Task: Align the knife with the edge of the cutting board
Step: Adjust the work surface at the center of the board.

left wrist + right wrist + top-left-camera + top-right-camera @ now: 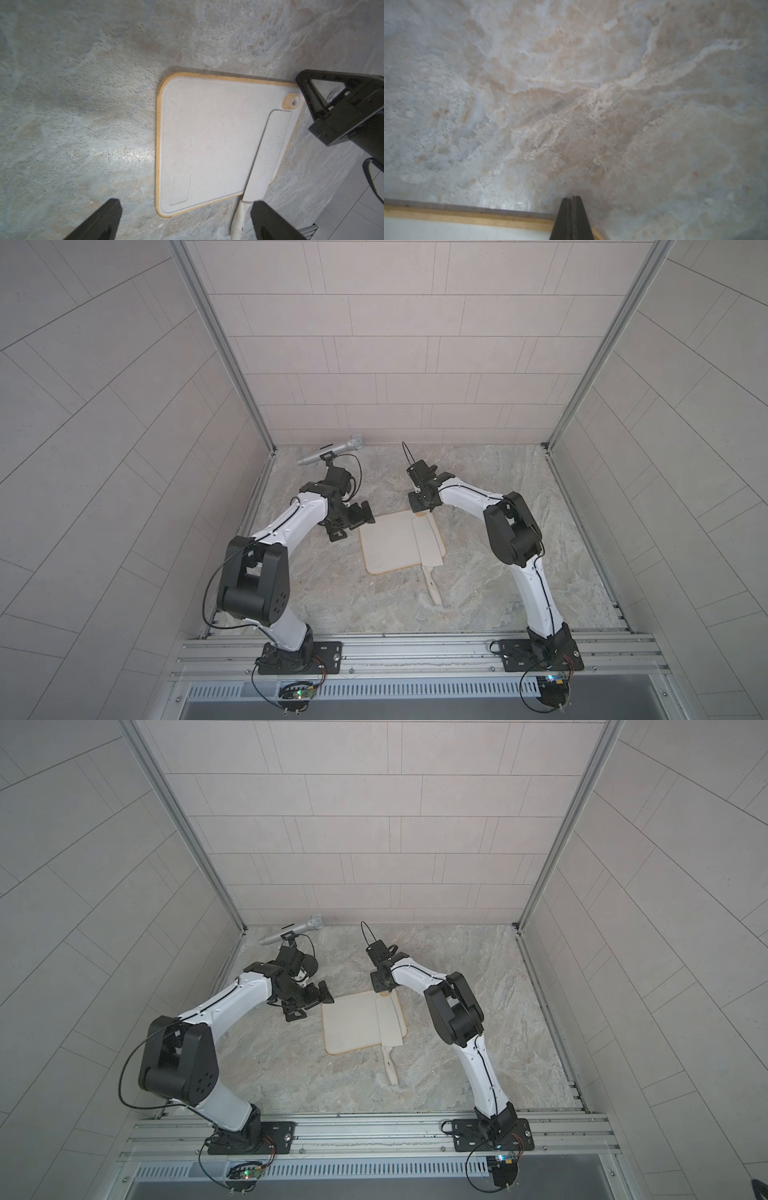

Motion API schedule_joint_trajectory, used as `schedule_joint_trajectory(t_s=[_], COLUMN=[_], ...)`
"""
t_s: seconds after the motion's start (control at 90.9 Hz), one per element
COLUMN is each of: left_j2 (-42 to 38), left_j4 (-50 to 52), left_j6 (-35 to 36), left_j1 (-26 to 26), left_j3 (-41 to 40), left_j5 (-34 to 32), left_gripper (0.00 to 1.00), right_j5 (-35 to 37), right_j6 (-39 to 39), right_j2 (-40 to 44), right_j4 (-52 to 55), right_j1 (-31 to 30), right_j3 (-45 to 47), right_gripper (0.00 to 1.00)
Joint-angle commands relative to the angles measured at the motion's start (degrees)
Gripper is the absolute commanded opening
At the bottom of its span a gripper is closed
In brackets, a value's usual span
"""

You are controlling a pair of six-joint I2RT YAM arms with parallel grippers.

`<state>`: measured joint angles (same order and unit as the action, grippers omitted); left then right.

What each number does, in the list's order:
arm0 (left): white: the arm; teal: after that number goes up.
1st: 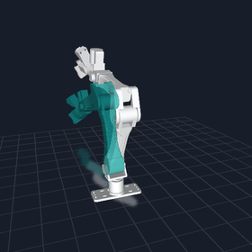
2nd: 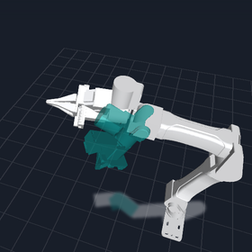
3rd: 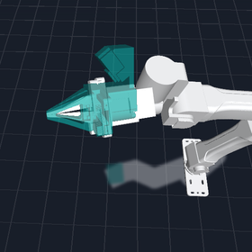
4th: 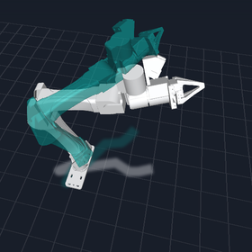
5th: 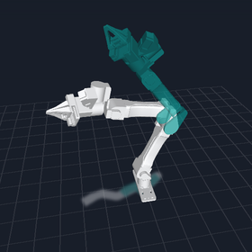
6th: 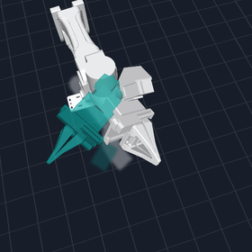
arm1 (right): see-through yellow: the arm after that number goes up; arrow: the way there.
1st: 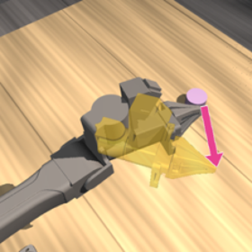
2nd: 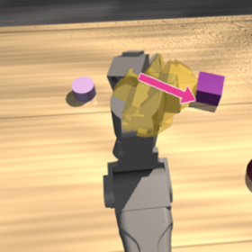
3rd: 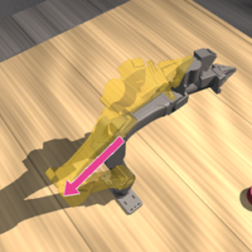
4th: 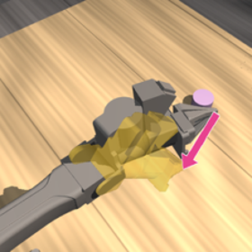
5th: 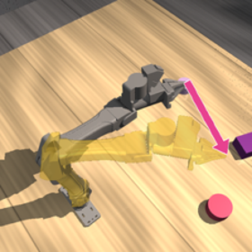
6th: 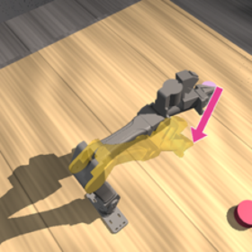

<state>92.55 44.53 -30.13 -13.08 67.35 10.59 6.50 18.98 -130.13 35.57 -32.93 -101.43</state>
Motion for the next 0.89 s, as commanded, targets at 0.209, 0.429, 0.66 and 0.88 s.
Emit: schedule_joint_trajectory(t_s=[0.209, 0.429, 0.66, 0.88], left_j2=[2.7, 3.5, 4.8, 5.6], left_j4=[1.8, 1.9, 2.2, 2.6], left_j6=[1.2, 1.3, 1.5, 1.7], left_j1=[0.4, 0.4, 0.4, 0.4], left_j3=[0.9, 1.1, 1.4, 1.7], left_j5=[-0.8, -1.0, -1.1, -1.6], left_gripper=[1.0, 1.0, 1.0, 1.0], right_j5=[0.9, 2.0, 2.0, 2.1], right_j6=[4.8, 8.0, 9.2, 7.7], right_j2=[4.1, 7.5, 10.1, 13.2], right_j4=[2.0, 1.1, 0.7, 4.8], right_j1=[-1.7, -2.5, -2.8, -3.1], right_j3=[9.6, 14.2, 16.0, 11.4], right_gripper=[0.0, 0.0, 0.0, 0.04])
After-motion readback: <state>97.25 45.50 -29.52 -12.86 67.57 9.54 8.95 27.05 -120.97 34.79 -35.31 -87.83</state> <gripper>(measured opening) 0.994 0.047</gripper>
